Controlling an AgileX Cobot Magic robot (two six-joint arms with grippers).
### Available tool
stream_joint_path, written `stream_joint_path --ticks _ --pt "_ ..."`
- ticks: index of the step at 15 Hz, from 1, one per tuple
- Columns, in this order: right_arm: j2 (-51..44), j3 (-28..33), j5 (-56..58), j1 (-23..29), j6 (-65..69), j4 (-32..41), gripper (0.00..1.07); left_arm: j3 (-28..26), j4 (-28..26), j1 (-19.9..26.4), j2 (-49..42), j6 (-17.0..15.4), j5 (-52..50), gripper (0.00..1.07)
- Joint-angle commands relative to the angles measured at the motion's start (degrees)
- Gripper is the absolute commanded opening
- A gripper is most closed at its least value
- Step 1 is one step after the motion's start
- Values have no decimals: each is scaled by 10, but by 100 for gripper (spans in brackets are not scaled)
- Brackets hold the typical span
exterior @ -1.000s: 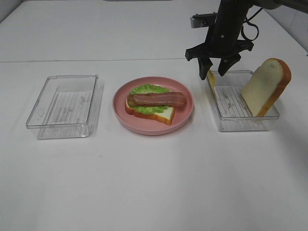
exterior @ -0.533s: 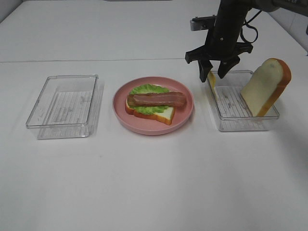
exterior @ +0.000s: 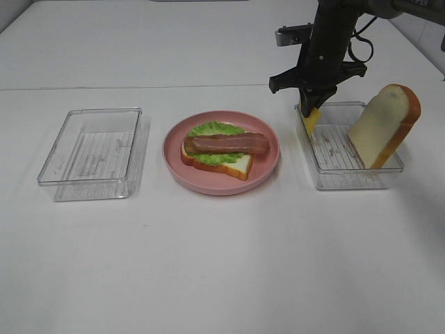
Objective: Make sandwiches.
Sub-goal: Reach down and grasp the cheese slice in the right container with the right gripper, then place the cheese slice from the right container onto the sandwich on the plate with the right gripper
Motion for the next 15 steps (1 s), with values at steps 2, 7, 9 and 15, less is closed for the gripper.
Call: stream_joint_path --ticks 2,7,9,15 --pt "-26 -5 15 -2 6 -3 0 2 -6 -2 -13 -2 -10 80" --pt "-95 -5 28 -1 0 36 0 2 -6 -2 -13 -2 -10 80" --pt "-118 -5 34 -1 -32 137 0 2 -6 -2 -13 -2 -10 80" --pt "-117 78 -1 -1 -124 403 0 2 -6 -2 -13 -2 -10 80"
